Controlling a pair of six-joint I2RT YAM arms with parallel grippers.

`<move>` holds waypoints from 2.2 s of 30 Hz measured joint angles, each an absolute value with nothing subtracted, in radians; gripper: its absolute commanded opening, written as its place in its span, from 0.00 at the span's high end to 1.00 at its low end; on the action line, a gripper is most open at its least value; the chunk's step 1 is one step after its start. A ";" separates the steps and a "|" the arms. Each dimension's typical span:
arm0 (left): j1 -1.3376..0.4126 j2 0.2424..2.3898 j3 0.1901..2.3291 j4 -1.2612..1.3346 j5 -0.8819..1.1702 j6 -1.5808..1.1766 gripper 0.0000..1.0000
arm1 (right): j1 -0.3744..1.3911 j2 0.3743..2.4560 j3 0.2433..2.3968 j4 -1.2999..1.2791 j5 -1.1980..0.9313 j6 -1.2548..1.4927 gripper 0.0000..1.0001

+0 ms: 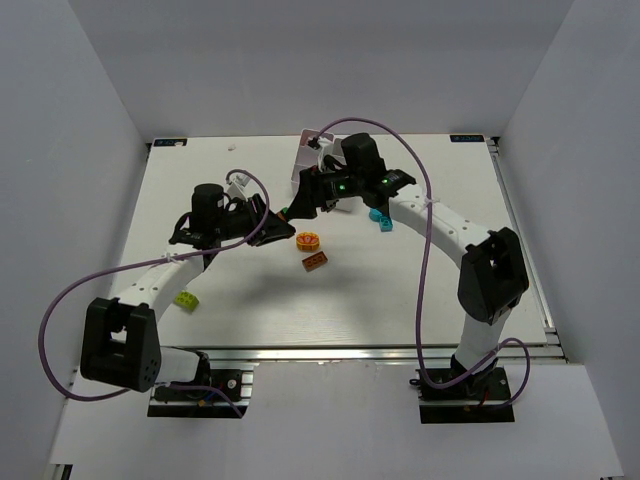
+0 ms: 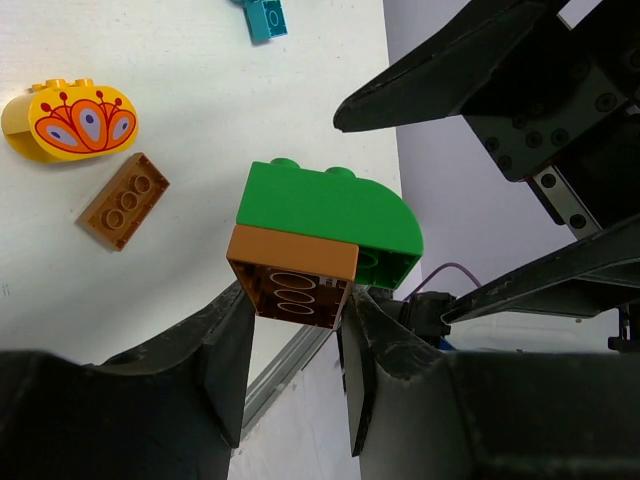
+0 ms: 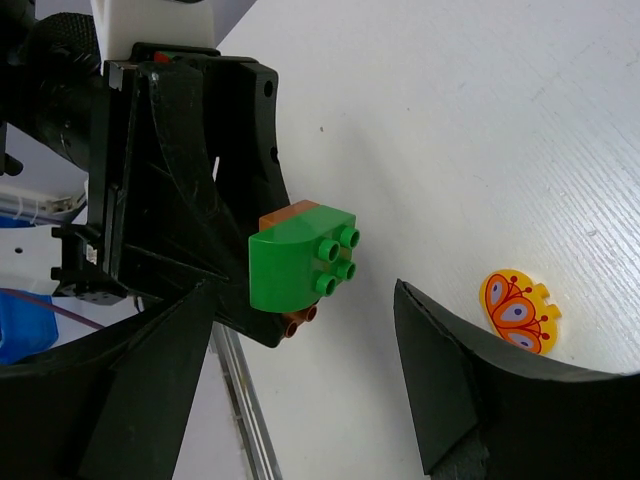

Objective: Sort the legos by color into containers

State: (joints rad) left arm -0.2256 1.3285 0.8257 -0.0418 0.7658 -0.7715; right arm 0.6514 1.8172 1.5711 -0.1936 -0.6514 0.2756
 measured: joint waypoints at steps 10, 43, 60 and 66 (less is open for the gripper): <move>-0.227 1.332 0.826 -0.040 0.766 -0.777 1.00 | 0.670 1.846 1.596 -0.213 -0.622 0.255 0.30; -0.226 1.331 0.822 -0.030 0.749 -0.786 1.00 | 0.690 1.864 1.621 -0.204 -0.633 0.255 0.52; -0.231 1.331 0.822 -0.045 0.763 -0.786 1.00 | 0.694 1.876 1.621 -0.200 -0.635 0.257 0.60; -0.231 1.331 0.822 -0.059 0.754 -0.785 1.00 | 0.694 1.883 1.621 -0.198 -0.635 0.262 0.71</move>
